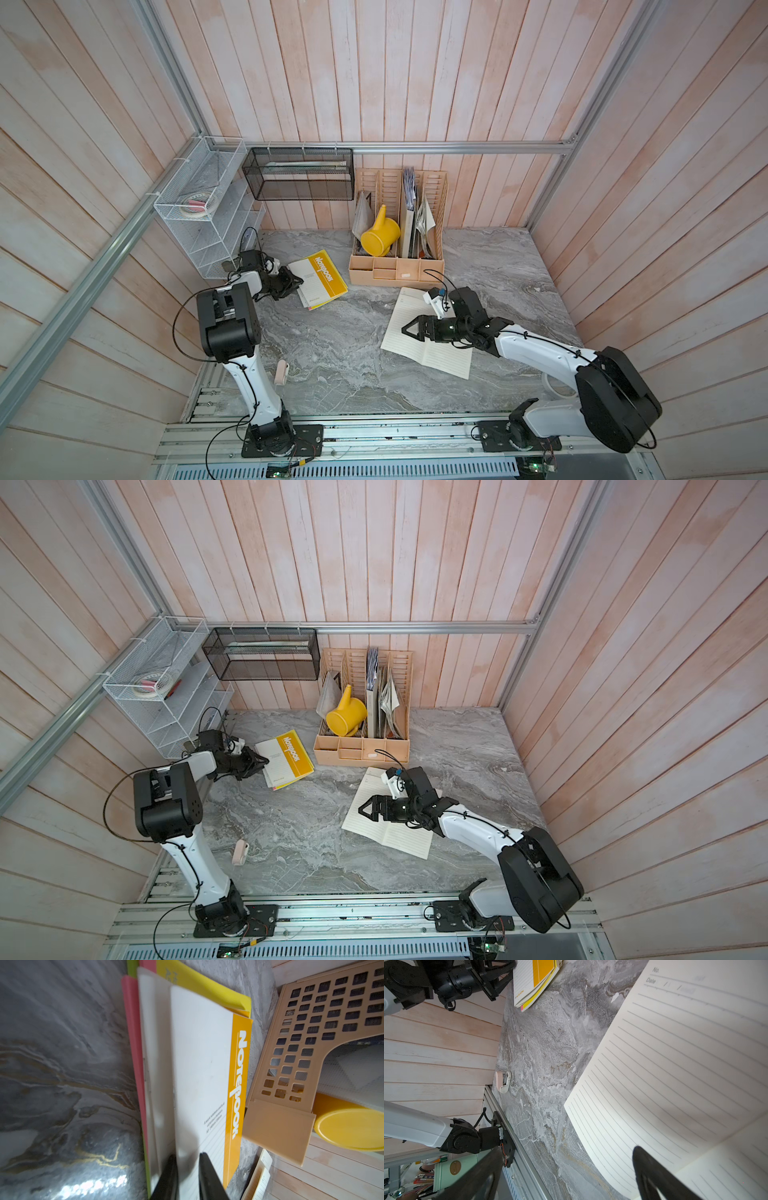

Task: Close the notebook
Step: Place the notebook at the notebook.

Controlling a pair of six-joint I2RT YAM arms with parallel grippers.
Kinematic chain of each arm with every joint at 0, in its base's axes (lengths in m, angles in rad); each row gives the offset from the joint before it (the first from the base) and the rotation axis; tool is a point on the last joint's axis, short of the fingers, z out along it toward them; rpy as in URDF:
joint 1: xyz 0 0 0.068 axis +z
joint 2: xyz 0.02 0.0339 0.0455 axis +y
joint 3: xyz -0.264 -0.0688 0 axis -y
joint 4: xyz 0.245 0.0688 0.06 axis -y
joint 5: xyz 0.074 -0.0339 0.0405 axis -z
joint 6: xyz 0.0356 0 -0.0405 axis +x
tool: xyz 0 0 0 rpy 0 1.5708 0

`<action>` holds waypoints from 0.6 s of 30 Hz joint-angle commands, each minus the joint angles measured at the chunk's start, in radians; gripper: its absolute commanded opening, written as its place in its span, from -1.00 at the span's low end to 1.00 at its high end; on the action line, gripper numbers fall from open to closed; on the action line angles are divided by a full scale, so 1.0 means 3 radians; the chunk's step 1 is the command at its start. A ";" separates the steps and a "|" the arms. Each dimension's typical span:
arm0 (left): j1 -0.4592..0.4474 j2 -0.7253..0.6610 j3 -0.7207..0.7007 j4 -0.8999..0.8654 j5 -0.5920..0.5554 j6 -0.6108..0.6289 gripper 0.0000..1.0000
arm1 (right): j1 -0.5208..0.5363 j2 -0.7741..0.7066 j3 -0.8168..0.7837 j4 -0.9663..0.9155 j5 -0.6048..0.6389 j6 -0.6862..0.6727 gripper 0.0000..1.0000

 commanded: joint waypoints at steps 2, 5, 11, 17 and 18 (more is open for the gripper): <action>0.0026 -0.0009 0.0087 -0.0031 -0.0045 0.0059 -0.52 | -0.0004 0.0041 -0.0049 0.0040 -0.0055 0.0030 0.96; 0.0026 -0.0067 0.0084 -0.0032 -0.0071 0.0062 -0.50 | -0.0004 0.0046 -0.0050 0.0049 -0.0061 0.0030 0.96; 0.0027 -0.0212 0.0090 -0.0073 -0.0154 0.0074 -0.48 | 0.0002 0.0057 -0.0040 0.0043 -0.0069 0.0035 0.97; 0.0026 -0.0321 0.0171 -0.0232 -0.0315 0.0087 -0.41 | 0.0004 0.0043 -0.0021 0.0024 -0.0075 0.0032 0.97; 0.0023 -0.0335 0.0189 -0.0258 -0.0344 0.0089 -0.41 | 0.0012 0.0037 -0.0026 0.0017 -0.0075 0.0035 0.96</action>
